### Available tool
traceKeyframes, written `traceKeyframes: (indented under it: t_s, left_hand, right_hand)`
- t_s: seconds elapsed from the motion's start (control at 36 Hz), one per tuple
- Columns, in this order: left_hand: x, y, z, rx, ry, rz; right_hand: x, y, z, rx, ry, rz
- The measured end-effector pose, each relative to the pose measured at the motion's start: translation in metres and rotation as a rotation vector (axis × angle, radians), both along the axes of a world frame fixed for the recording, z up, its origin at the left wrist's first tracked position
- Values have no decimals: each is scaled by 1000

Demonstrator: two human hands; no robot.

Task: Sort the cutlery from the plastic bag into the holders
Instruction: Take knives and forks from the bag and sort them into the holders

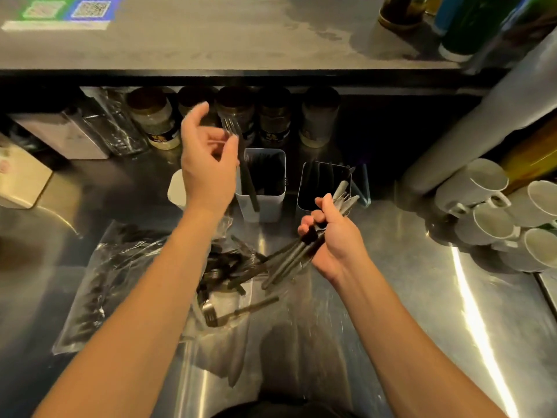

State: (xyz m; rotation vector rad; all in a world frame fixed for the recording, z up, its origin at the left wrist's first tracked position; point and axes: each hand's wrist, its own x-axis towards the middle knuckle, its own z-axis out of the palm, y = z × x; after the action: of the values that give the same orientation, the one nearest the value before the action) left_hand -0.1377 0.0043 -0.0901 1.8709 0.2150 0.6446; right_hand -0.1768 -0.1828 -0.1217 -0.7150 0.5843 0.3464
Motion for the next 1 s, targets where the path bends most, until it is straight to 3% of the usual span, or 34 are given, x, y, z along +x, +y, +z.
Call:
traceKeyframes:
  t_s: [0.17,0.33,0.39,0.47,0.58,0.69,0.78,0.83,1.0]
  left_hand:
    - [46,11,-18,156,99,-51]
    - [57,14,-46,427,352,-140]
    - [51,9,-45,441,322,-103]
    - [30,-16,-25,262,334,-169]
    - [-11,-46,-4,11,809,-602]
    - [-59,-54,9,-153,1054,-945]
    - [-82,-55,8,-49,922,-1021]
    - [-88,-53,5,-12,829,-924]
    - [-98,-47,1,-48,785,-715]
  right_hand:
    - [4,-6,1,-6,-50,83]
    - [4,-12,4,102,-60,187]
    - [3,-14,5,152,-53,188]
    - [3,-15,7,201,-74,203]
    - [3,-15,16,193,-157,234]
    - [3,-15,25,177,-219,144]
    - [1,-16,31,168,-246,101]
    - [-1,-17,34,160,-263,94]
    - [-7,-16,41,111,-283,98]
